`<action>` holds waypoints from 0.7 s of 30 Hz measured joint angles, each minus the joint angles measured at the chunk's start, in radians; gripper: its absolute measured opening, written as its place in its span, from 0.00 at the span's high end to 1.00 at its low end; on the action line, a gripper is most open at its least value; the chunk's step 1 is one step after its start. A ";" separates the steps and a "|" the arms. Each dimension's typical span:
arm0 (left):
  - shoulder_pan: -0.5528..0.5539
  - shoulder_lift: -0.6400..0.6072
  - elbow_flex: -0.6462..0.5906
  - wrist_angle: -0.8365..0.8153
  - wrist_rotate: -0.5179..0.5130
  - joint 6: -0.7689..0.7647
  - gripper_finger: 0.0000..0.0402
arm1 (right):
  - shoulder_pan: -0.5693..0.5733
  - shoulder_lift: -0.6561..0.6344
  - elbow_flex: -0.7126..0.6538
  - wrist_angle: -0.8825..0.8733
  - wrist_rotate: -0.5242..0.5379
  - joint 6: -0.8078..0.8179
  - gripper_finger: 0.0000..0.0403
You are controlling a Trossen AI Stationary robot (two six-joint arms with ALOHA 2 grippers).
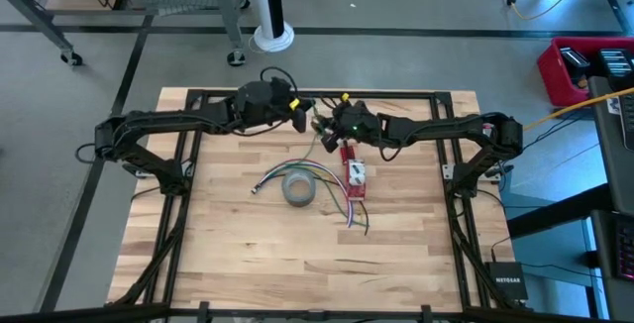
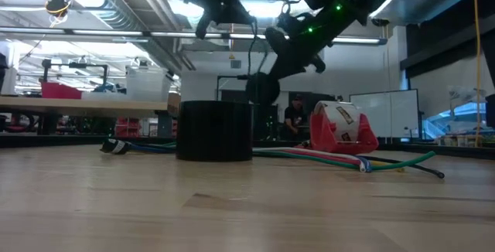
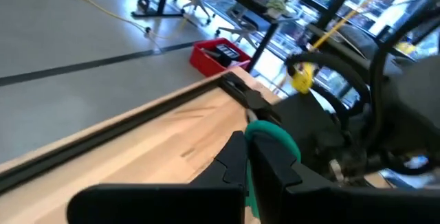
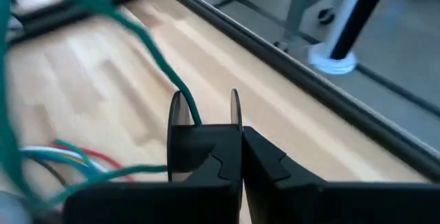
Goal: Coil cords
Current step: Coil the green wire onto the black spool
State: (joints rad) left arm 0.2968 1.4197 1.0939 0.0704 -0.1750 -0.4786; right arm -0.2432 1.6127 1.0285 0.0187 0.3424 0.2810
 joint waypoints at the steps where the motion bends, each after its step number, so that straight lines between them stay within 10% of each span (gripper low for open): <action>1: -0.010 0.000 0.000 0.000 0.000 0.000 1.00 | 0.000 0.000 0.005 0.006 -0.008 0.011 0.99; 21: -0.098 0.005 0.000 -0.132 -0.084 0.069 1.00 | -0.101 0.000 0.039 0.192 -0.387 0.323 0.99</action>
State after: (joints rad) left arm 0.1984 1.4246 1.0939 -0.0616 -0.2585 -0.4099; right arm -0.3447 1.6123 1.0679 0.2110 -0.0448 0.6038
